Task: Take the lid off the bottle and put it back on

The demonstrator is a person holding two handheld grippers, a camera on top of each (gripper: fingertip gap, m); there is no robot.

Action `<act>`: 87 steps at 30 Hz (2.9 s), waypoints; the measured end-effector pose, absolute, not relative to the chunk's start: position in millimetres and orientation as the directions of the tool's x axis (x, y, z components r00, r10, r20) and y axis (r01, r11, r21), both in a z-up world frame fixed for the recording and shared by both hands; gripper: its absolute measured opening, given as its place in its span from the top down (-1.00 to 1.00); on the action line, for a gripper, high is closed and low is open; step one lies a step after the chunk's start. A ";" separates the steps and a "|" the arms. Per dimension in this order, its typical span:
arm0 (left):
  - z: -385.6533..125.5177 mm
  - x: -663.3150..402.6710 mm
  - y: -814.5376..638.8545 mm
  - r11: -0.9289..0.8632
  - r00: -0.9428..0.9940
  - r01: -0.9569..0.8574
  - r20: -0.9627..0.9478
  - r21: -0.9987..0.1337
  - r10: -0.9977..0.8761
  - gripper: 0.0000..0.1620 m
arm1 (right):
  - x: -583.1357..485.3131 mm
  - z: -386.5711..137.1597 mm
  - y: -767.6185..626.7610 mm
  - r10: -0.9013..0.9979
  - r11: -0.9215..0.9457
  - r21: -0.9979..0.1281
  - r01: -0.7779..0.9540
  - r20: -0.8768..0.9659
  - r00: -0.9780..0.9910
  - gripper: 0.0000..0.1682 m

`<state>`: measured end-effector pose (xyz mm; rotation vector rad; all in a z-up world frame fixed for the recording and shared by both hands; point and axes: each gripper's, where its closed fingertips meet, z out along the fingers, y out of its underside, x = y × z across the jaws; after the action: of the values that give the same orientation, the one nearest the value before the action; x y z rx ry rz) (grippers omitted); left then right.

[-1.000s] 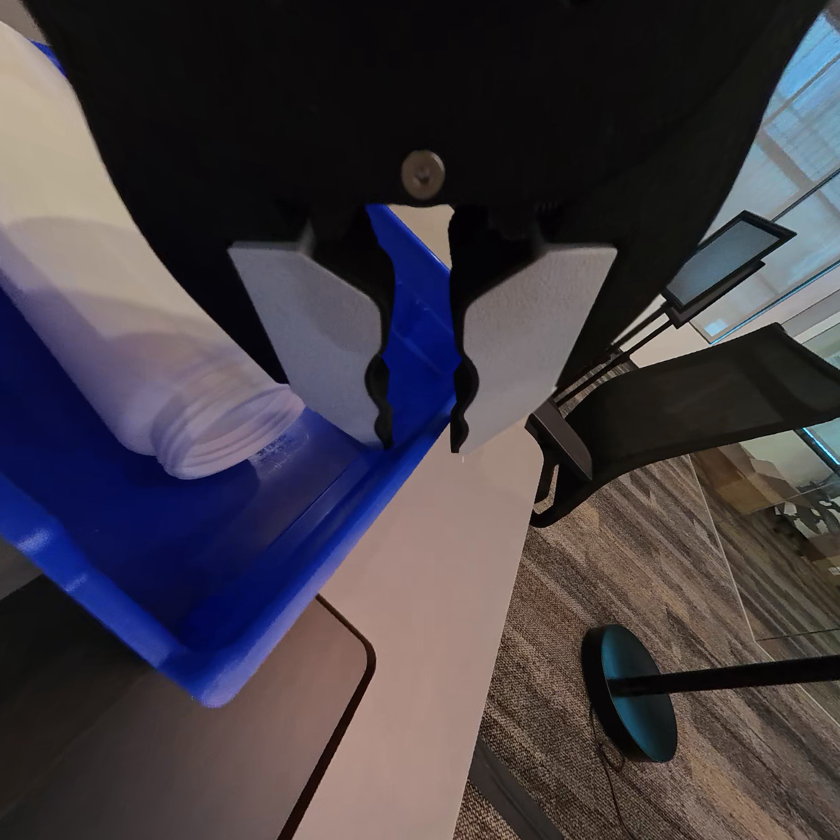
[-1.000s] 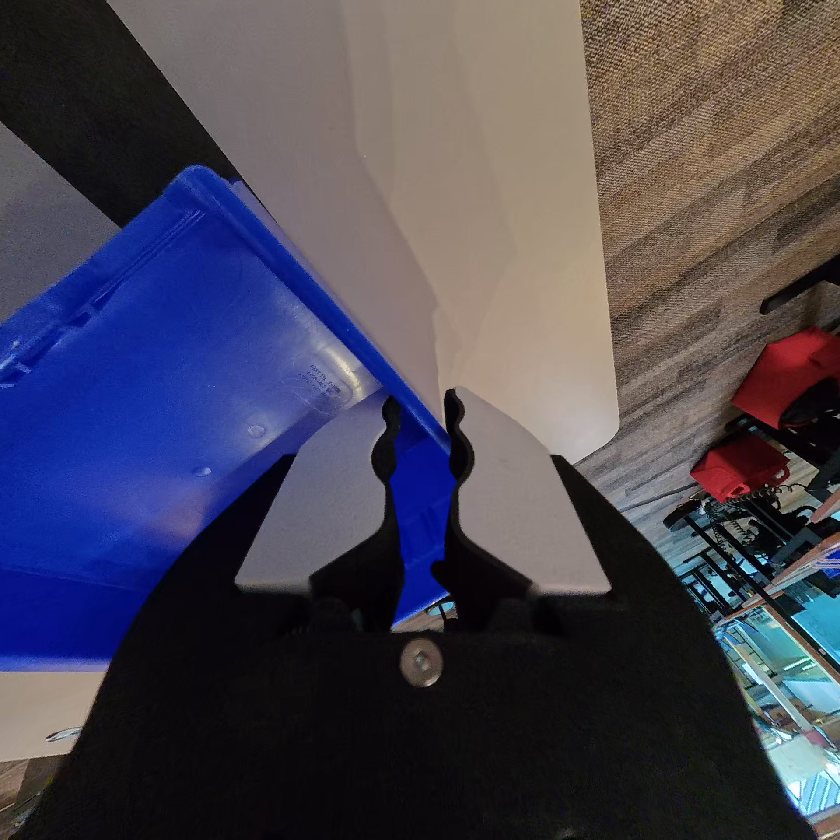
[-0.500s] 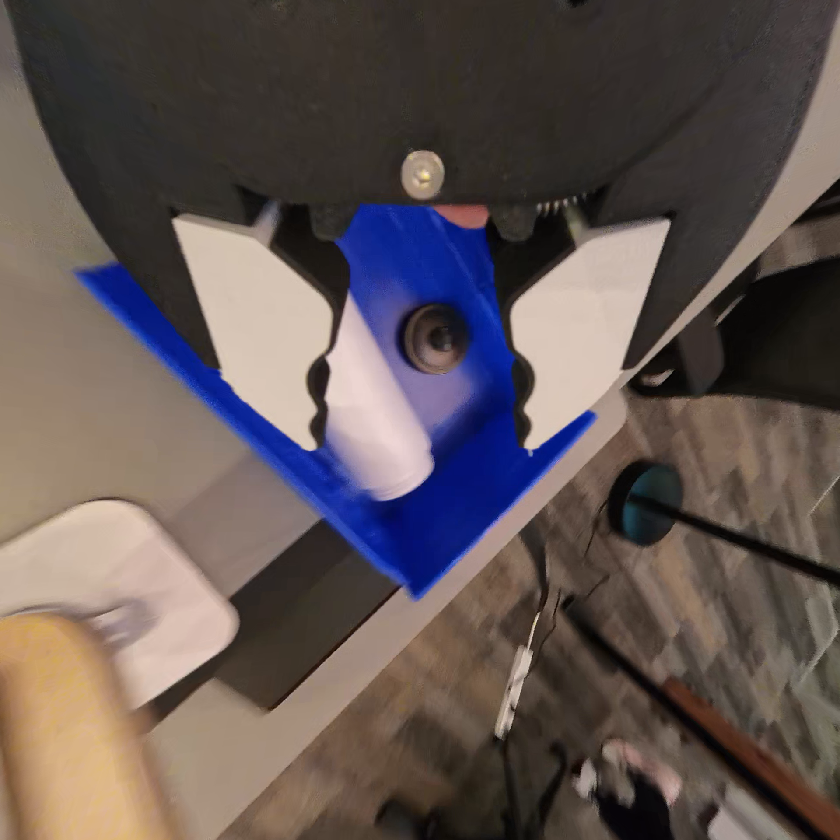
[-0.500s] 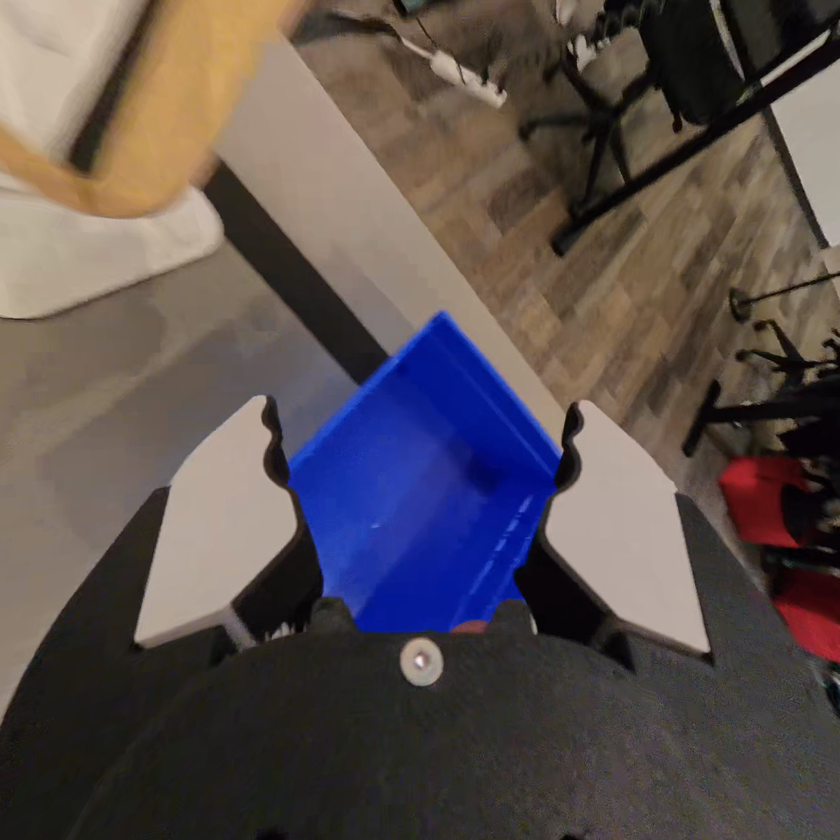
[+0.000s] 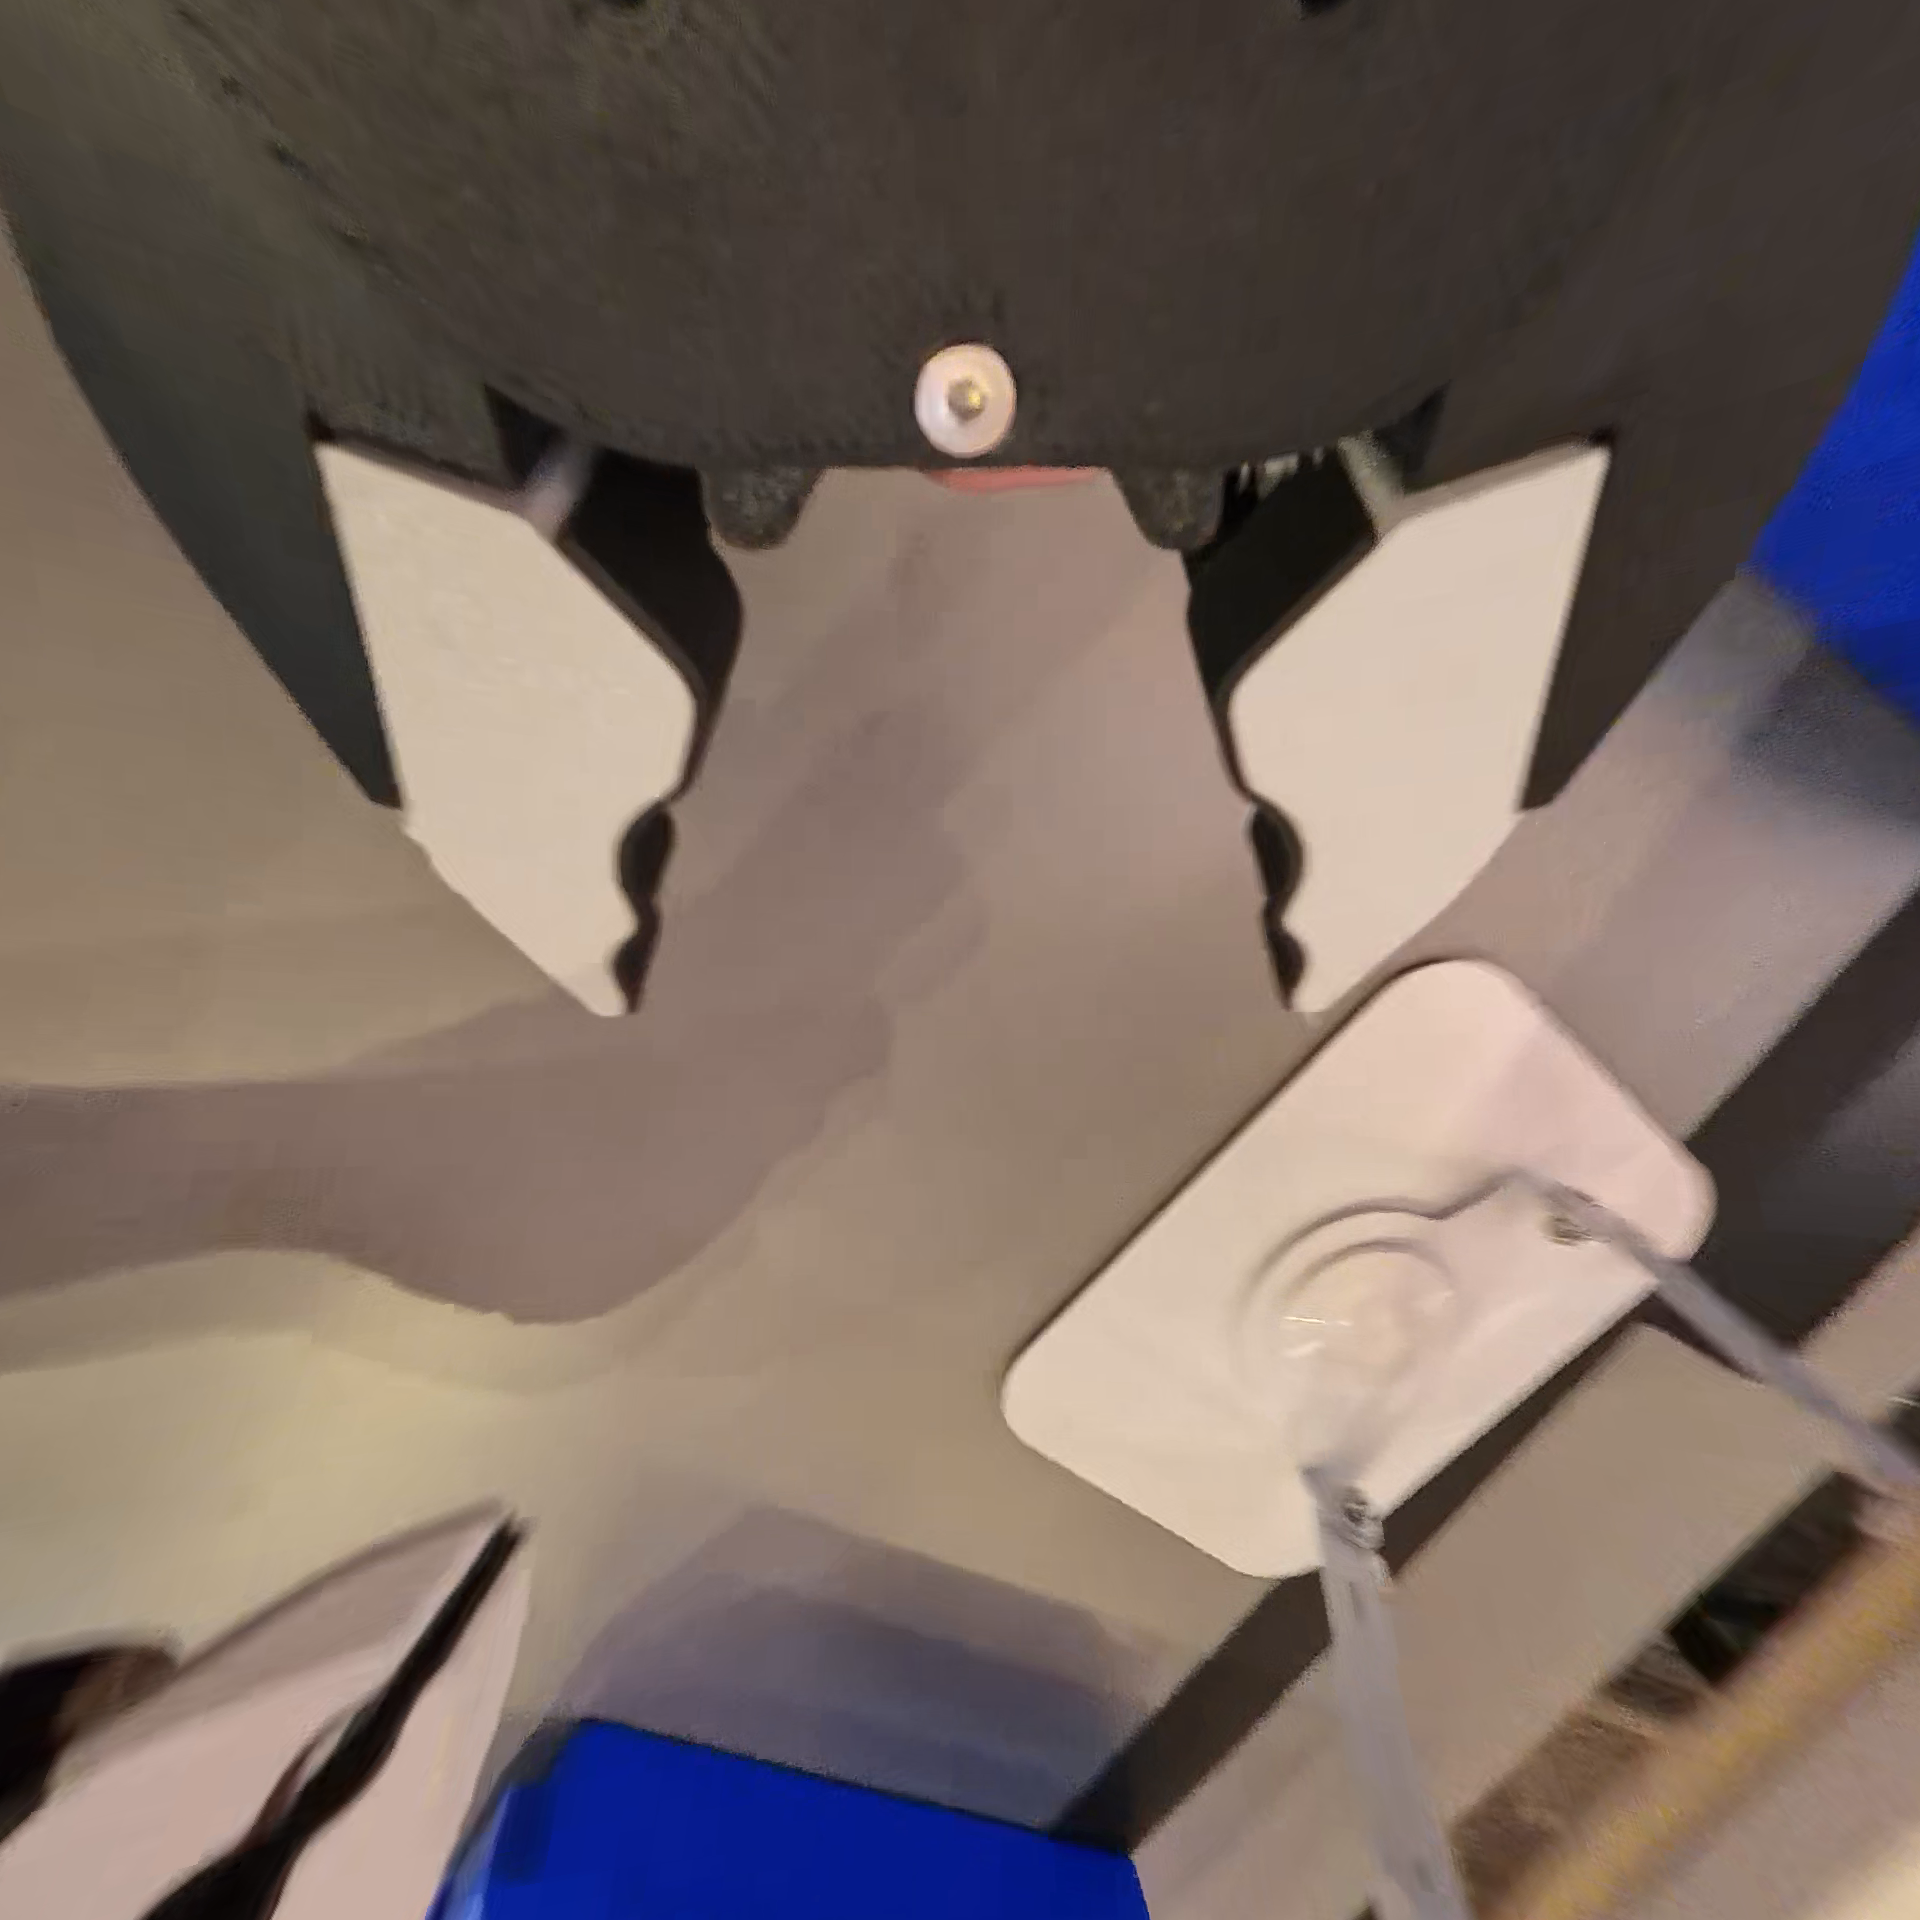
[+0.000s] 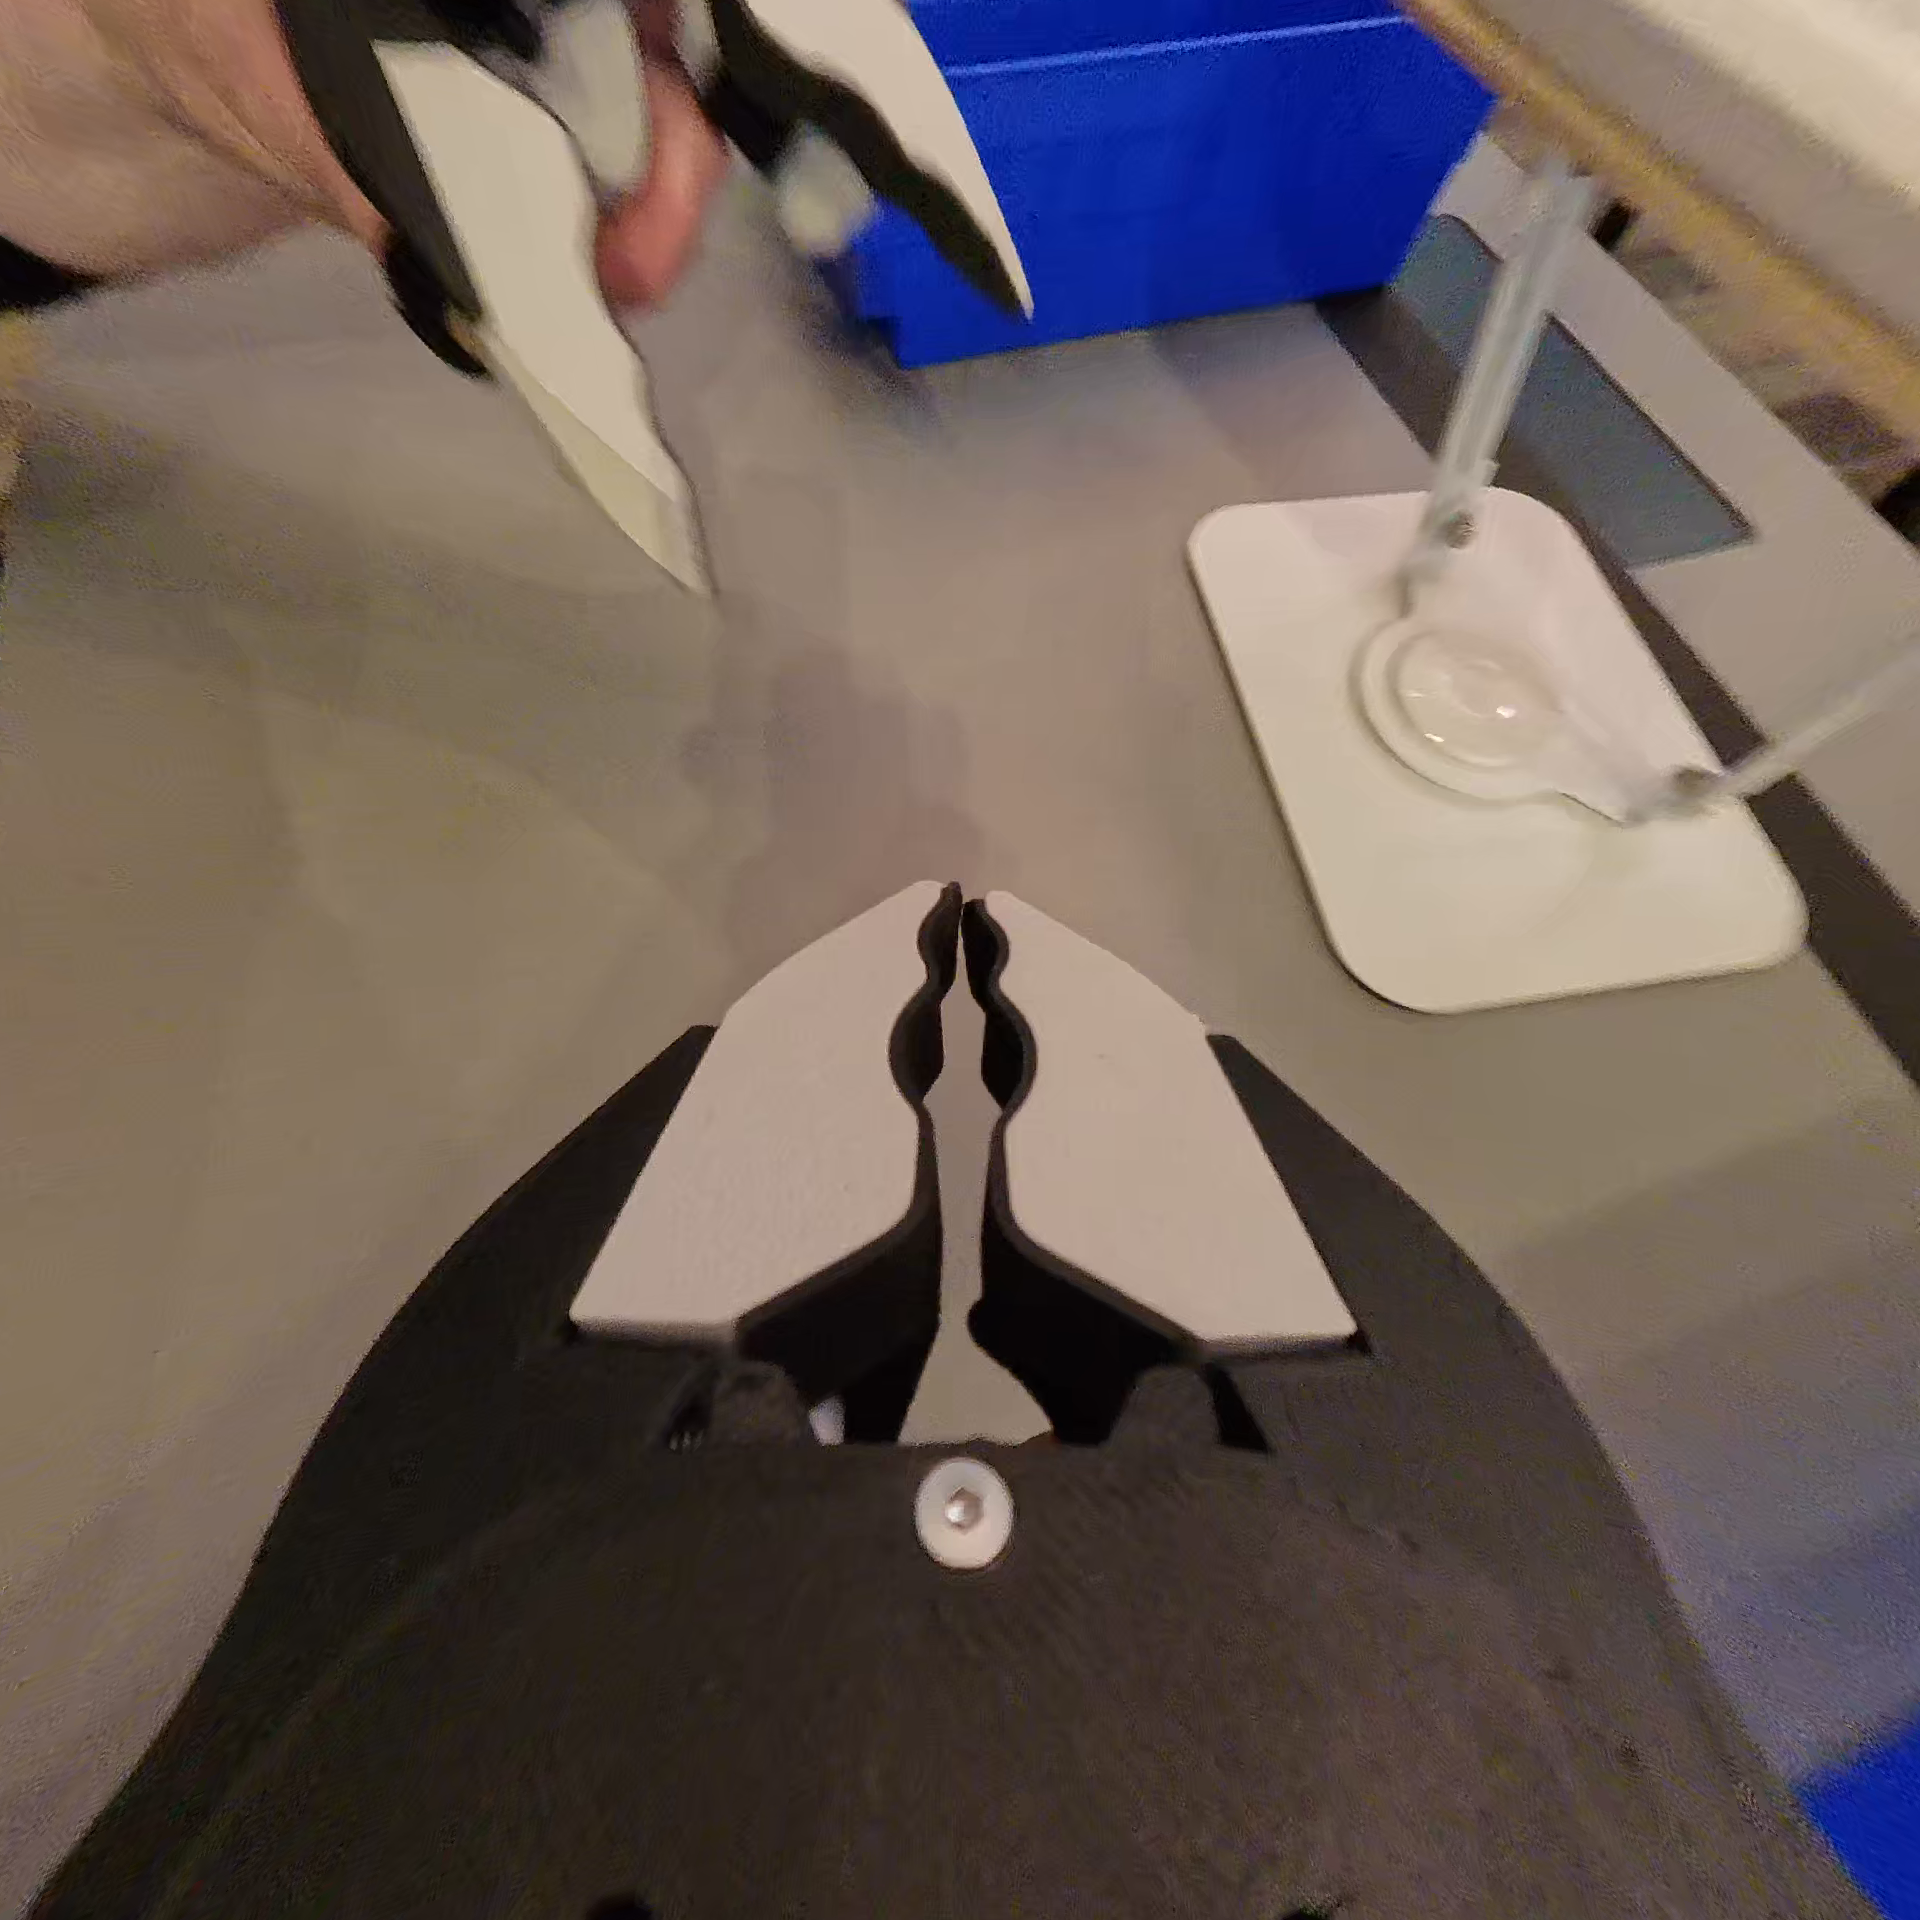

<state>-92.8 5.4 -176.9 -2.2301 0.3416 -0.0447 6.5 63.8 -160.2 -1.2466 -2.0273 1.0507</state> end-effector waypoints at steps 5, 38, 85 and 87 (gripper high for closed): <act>-216.2 -90.3 34.5 -0.615 0.980 -0.151 -0.035 -0.774 -0.197 0.16 | -13.5 -213.2 65.9 0.917 0.208 -0.801 0.561 -0.040 -0.397 0.99; -143.0 -132.8 12.1 -0.472 0.978 -0.208 -0.179 -0.857 -0.106 -0.26 | -25.6 -271.4 98.3 0.954 0.226 -0.682 0.695 0.010 -0.301 -0.13; -241.0 -390.6 -80.0 -0.869 0.910 0.399 0.009 -0.294 0.414 -0.19 | -25.6 -270.8 98.2 0.953 0.226 -0.688 0.690 0.010 -0.303 -0.05; -223.1 -385.1 -85.4 -0.844 0.923 0.355 0.010 -0.401 0.384 -0.19 | -24.8 -270.9 96.6 0.950 0.233 -0.687 0.688 0.008 -0.314 -0.08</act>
<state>-385.1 -85.4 -223.1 -2.6798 -0.5379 0.0985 -24.8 96.6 -270.9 -1.5023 -2.0854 0.8229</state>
